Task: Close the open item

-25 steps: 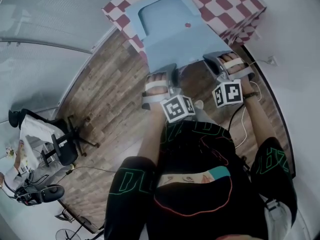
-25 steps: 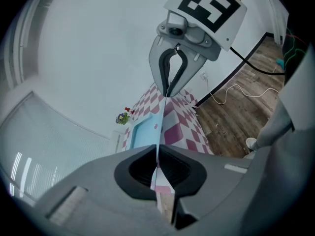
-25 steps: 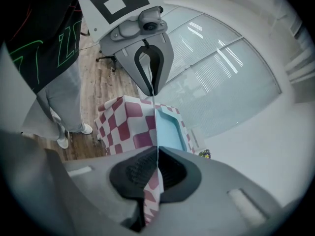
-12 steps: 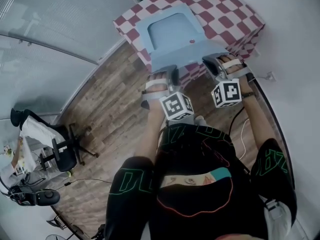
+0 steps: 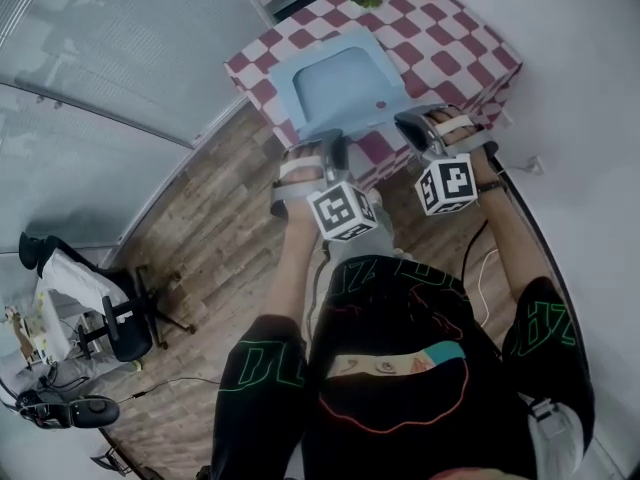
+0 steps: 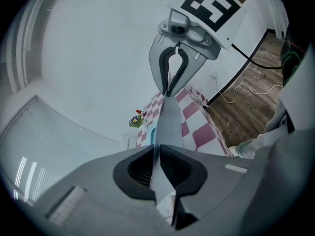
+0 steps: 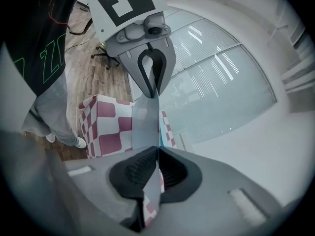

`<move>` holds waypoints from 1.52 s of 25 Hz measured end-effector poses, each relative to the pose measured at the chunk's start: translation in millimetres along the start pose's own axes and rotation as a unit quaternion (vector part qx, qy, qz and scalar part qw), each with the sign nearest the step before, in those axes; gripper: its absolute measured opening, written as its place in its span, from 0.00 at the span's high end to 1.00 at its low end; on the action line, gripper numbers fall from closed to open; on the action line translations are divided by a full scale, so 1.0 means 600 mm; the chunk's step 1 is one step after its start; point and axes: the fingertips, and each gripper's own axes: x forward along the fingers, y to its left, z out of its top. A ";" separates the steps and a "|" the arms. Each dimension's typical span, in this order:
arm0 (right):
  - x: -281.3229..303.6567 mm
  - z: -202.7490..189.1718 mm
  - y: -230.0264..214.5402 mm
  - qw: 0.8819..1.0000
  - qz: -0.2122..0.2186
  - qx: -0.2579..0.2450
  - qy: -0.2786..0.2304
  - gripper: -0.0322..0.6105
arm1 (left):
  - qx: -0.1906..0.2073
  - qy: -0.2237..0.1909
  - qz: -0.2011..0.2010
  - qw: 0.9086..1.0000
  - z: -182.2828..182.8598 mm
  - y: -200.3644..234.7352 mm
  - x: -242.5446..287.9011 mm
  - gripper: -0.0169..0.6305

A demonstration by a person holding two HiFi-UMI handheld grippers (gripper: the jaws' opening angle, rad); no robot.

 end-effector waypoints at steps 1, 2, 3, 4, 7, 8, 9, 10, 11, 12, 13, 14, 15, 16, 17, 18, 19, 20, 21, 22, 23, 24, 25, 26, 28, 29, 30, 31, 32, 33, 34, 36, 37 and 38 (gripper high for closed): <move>0.004 -0.001 -0.006 1.000 -0.001 0.001 -0.001 0.92 | 0.000 0.000 0.003 1.000 0.000 0.007 0.005 0.91; 0.008 -0.003 -0.013 1.000 -0.003 0.000 -0.001 0.92 | 0.000 0.000 0.006 1.000 0.000 0.014 0.010 0.91; 0.012 -0.004 -0.020 1.000 -0.003 -0.002 -0.001 0.92 | 0.000 0.000 0.008 1.000 0.000 0.020 0.014 0.91; 0.017 -0.005 -0.027 1.000 -0.004 -0.003 -0.001 0.92 | 0.000 0.000 0.010 1.000 -0.001 0.026 0.018 0.91; 0.033 -0.007 -0.051 1.000 -0.007 -0.006 -0.003 0.91 | 0.003 0.000 0.012 1.000 -0.005 0.045 0.034 0.91; 0.040 -0.009 -0.058 1.000 -0.008 -0.007 -0.005 0.91 | 0.003 -0.001 0.012 1.000 -0.007 0.052 0.041 0.91; 0.047 -0.010 -0.066 1.000 -0.010 -0.007 -0.007 0.91 | 0.004 0.000 0.011 1.000 -0.009 0.060 0.048 0.91; 0.055 -0.010 -0.072 1.000 -0.013 -0.007 -0.010 0.91 | 0.005 0.000 0.009 1.000 -0.011 0.068 0.055 0.91; 0.062 -0.011 -0.079 1.000 -0.014 -0.007 -0.012 0.91 | 0.005 0.001 0.007 1.000 -0.014 0.076 0.061 0.91; 0.071 -0.012 -0.087 1.000 -0.015 -0.008 -0.014 0.91 | 0.005 0.002 0.006 1.000 -0.016 0.084 0.068 0.91; 0.080 -0.014 -0.095 1.000 -0.014 -0.012 -0.016 0.91 | 0.005 0.002 0.005 1.000 -0.017 0.091 0.076 0.90; 0.089 -0.017 -0.103 1.000 -0.012 -0.016 -0.018 0.91 | 0.004 0.003 0.005 1.000 -0.018 0.098 0.085 0.90; 0.098 -0.021 -0.110 1.000 -0.010 -0.020 -0.020 0.91 | 0.003 0.004 0.006 1.000 -0.019 0.105 0.094 0.90; 0.107 -0.024 -0.117 0.999 -0.009 -0.024 -0.021 0.91 | 0.002 0.005 0.008 1.000 -0.021 0.111 0.102 0.90; 0.115 -0.026 -0.124 0.999 -0.009 -0.027 -0.022 0.91 | 0.001 0.006 0.011 1.000 -0.023 0.118 0.110 0.90; 0.124 -0.027 -0.131 0.999 -0.009 -0.029 -0.023 0.90 | -0.001 0.007 0.012 1.000 -0.027 0.125 0.117 0.89; 0.132 -0.025 -0.137 0.999 -0.009 -0.031 -0.025 0.91 | -0.005 0.008 0.012 1.000 -0.032 0.132 0.124 0.89; 0.140 -0.024 -0.142 0.999 -0.009 -0.031 -0.028 0.90 | -0.008 0.008 0.012 1.000 -0.037 0.138 0.130 0.89; 0.148 -0.023 -0.146 0.999 -0.008 -0.030 -0.031 0.91 | -0.010 0.009 0.013 1.000 -0.042 0.144 0.137 0.89; 0.156 -0.024 -0.149 0.999 -0.007 -0.031 -0.033 0.91 | -0.013 0.009 0.014 1.000 -0.046 0.148 0.145 0.89; 0.165 -0.026 -0.152 0.999 -0.005 -0.032 -0.034 0.91 | -0.016 0.009 0.014 1.000 -0.049 0.151 0.153 0.89; 0.174 -0.028 -0.156 0.999 -0.003 -0.035 -0.035 0.91 | -0.019 0.009 0.015 1.000 -0.052 0.154 0.162 0.89; 0.184 -0.030 -0.160 0.999 0.000 -0.037 -0.035 0.91 | -0.022 0.010 0.016 1.000 -0.056 0.158 0.170 0.89; 0.195 -0.031 -0.165 0.999 0.002 -0.040 -0.036 0.91 | -0.026 0.012 0.016 0.999 -0.060 0.163 0.179 0.88; 0.218 -0.034 -0.179 0.998 0.007 -0.042 -0.037 0.90 | -0.034 0.017 0.016 0.999 -0.070 0.177 0.200 0.88; 0.229 -0.036 -0.186 0.998 0.010 -0.042 -0.037 0.90 | -0.037 0.019 0.015 0.999 -0.075 0.184 0.211 0.88; 0.240 -0.037 -0.192 0.998 0.013 -0.042 -0.036 0.90 | -0.039 0.020 0.014 0.999 -0.079 0.191 0.221 0.88; 0.250 -0.039 -0.196 0.998 0.017 -0.043 -0.036 0.90 | -0.042 0.021 0.010 0.999 -0.083 0.196 0.230 0.88; 0.259 -0.040 -0.199 0.998 0.022 -0.043 -0.036 0.90 | -0.044 0.023 0.006 0.999 -0.088 0.199 0.239 0.88; 0.269 -0.042 -0.202 0.998 0.027 -0.043 -0.036 0.90 | -0.046 0.027 0.001 0.999 -0.093 0.201 0.247 0.87; 0.279 -0.045 -0.204 0.998 0.032 -0.043 -0.036 0.90 | -0.048 0.030 -0.004 0.998 -0.098 0.203 0.256 0.87; 0.302 -0.048 -0.211 0.998 0.039 -0.040 -0.036 0.90 | -0.056 0.031 -0.013 0.998 -0.107 0.209 0.275 0.87; 0.314 -0.048 -0.214 0.998 0.042 -0.038 -0.035 0.90 | -0.058 0.032 -0.016 0.998 -0.113 0.212 0.285 0.87; 0.325 -0.048 -0.216 0.998 0.045 -0.037 -0.034 0.90 | -0.059 0.036 -0.021 0.997 -0.121 0.215 0.293 0.87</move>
